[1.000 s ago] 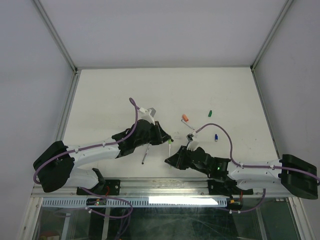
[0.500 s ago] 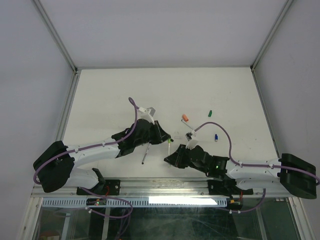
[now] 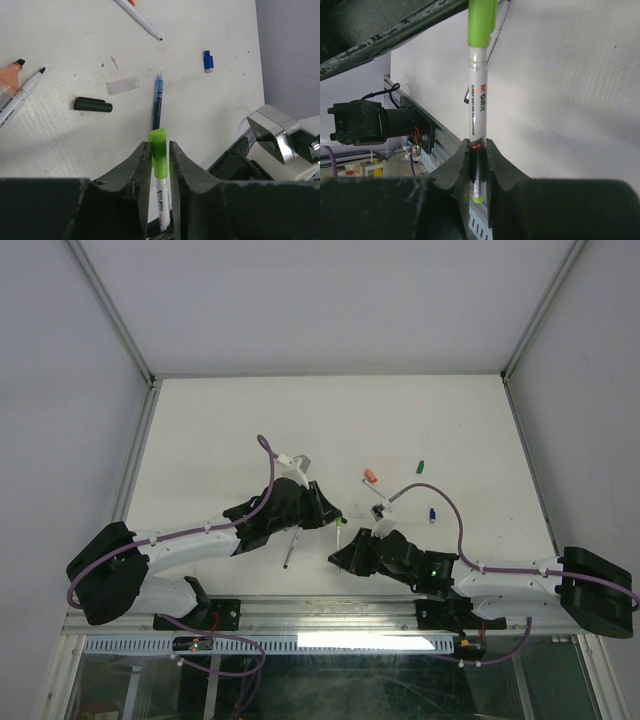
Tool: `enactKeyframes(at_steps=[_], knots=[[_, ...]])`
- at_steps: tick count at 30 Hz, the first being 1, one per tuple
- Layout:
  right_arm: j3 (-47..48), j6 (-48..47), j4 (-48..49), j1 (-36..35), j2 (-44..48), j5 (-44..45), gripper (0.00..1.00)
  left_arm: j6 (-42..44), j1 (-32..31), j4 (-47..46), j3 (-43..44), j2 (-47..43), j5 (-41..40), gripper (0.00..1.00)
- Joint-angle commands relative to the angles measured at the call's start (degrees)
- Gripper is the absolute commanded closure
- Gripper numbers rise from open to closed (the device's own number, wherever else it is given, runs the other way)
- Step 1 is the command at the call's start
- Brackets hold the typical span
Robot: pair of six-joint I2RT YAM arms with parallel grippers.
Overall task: Insert the pens into the pen caps
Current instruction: Insert the pen cap onto the pen, then press the pen cap onto the pen.
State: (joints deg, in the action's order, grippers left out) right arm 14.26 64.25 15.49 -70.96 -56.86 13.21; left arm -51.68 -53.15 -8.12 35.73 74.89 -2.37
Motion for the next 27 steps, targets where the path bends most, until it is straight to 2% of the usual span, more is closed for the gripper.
enactKeyframes(at_steps=[1, 9, 15, 18, 19, 20, 27], knots=[[1.7, 0.4, 0.7, 0.4, 0.1, 2.6, 1.0, 0.1, 0.2, -1.5, 0.3, -1.7, 0.4, 0.78], [1.5, 0.4, -0.8, 0.6, 0.4, 2.6, 1.0, 0.1, 0.2, -0.5, 0.1, -3.1, -0.4, 0.69], [0.7, 0.4, -0.2, 0.6, 1.4, 2.6, 1.0, 0.1, 0.2, 0.8, 0.3, -4.3, -2.4, 0.55], [-0.4, 0.4, 2.0, 0.6, 2.7, 2.6, 1.0, 0.1, 0.3, 1.1, 0.9, -4.1, -2.8, 0.51], [-0.8, -9.0, 2.7, 0.6, 3.2, 5.7, 1.0, 0.1, 0.3, 1.1, 0.9, -3.9, -2.8, 0.51], [-1.3, -12.1, 3.5, 0.6, 3.8, 5.8, 1.0, 0.1, 0.3, 1.1, 0.9, -3.7, -2.8, 0.5], [-2.8, -13.8, 6.6, 0.6, 5.7, 3.5, 1.0, 0.1, 0.2, 0.4, 1.0, -3.4, -2.1, 0.49]])
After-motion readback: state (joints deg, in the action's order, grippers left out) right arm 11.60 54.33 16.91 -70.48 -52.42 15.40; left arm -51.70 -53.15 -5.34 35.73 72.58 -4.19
